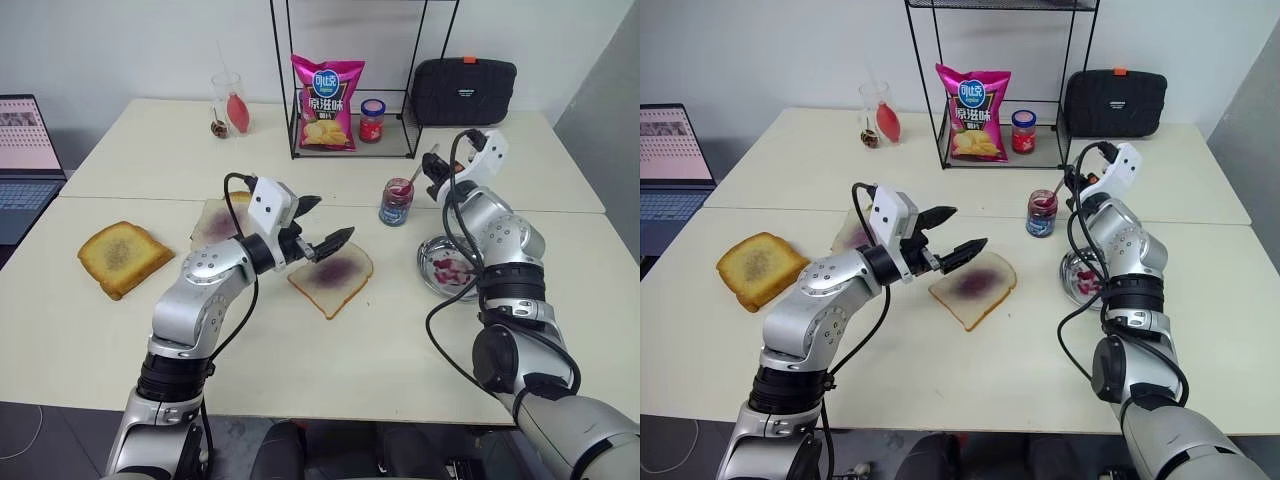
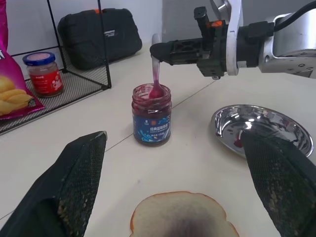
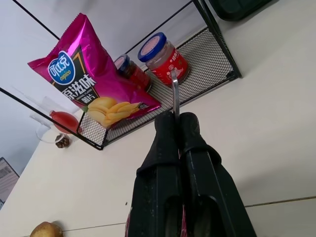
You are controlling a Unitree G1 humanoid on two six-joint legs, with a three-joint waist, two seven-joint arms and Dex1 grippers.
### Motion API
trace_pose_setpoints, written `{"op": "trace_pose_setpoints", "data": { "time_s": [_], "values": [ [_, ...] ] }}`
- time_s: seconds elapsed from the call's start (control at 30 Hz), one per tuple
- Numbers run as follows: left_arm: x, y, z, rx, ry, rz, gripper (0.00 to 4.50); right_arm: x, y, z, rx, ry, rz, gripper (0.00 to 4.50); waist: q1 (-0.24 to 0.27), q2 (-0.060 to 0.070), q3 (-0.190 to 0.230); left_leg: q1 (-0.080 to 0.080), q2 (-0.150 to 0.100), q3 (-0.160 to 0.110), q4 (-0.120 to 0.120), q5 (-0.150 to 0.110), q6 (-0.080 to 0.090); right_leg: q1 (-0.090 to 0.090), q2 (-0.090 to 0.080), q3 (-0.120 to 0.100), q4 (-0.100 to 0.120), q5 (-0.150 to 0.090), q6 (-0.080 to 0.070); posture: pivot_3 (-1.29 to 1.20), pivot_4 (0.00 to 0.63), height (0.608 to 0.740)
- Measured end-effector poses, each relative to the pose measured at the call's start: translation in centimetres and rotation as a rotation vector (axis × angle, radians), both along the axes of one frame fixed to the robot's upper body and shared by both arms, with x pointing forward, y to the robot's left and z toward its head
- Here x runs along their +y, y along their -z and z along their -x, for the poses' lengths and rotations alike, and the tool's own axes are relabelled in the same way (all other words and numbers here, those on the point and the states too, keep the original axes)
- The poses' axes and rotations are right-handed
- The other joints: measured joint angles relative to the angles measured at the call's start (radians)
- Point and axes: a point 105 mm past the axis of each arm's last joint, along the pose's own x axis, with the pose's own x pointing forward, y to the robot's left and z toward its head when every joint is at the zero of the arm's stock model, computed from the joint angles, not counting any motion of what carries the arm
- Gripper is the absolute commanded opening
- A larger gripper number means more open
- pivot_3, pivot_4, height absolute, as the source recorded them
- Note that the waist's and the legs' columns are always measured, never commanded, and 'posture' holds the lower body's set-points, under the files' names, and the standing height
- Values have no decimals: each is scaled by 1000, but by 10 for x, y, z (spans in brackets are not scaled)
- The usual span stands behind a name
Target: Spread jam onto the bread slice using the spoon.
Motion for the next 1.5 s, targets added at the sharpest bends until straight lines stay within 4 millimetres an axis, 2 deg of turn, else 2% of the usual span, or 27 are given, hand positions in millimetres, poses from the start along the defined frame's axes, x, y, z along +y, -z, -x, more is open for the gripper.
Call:
{"op": "trace_pose_setpoints", "data": {
  "time_s": [0.27, 0.5, 0.7, 0.83, 0.9, 1.03, 1.1, 1.27, 1.33, 1.5],
  "values": [
    [2, 4, -3, 11, 7, -2, 4500, -6, -5, 2, 10, 28, -86, 20, 0, 0, 0, 0, 0, 0, 0, 0, 0, 0, 0, 0, 0, 0, 0, 0, 150, 740],
    [1, 3, -3, 6, 15, -2, 4500, -16, -6, 3, 50, 70, -267, 20, 0, 0, 0, 0, 0, 0, 0, 0, 0, 0, 0, 0, 0, 0, 0, 0, 150, 740],
    [4, 3, -1, 10, 34, -18, 4500, -20, -24, 8, 17, 72, -359, 20, 0, 0, 0, 0, 0, 0, -1, 0, 0, 0, 0, 0, 0, 0, 0, 0, 150, 740],
    [12, 9, 10, 38, 60, -50, 4500, 5, -49, 22, -59, -24, -290, 20, -10, 1, 0, 0, 2, 0, -2, 0, 0, -1, 1, 0, 0, 0, 0, 0, 150, 740],
    [24, 18, 20, 65, 44, -65, 4500, 32, -51, 34, -78, -110, -232, 20, -21, 1, 0, 0, 4, 0, -3, 0, 0, -2, 2, 0, 0, 0, 0, 0, 150, 740],
    [45, 33, 46, 104, -10, -73, 4500, 79, -35, 58, -70, -275, -84, 20, -26, 1, 0, -2, 4, -1, -4, 0, 0, -4, 1, -1, 1, 0, -1, 0, 150, 740],
    [55, 42, 70, 127, -25, -107, 4500, 100, -29, 75, -92, -358, -10, 20, -30, 1, 0, -1, 5, 0, -4, 0, 0, -4, 1, 1, 0, -1, -1, 0, 150, 740],
    [70, 59, 109, 185, -100, -120, 4500, 131, -13, 92, -100, -474, 65, 20, -24, -1, -1, -1, 5, 0, -3, 0, 0, -2, -1, 0, -2, -1, -1, 0, 150, 740],
    [71, 62, 114, 195, -125, -113, 4500, 137, 0, 96, -77, -498, 80, 20, -18, -1, 0, -1, 4, -1, -1, 0, 0, -2, -1, 0, -1, -1, 0, 0, 150, 740],
    [72, 62, 110, 175, -234, -37, 4500, 149, 27, 105, -76, -549, 204, 20, -19, -1, 0, 2, 3, 1, 1, 0, 0, 0, 1, 1, -1, 0, 0, 0, 150, 740]
  ]
}}
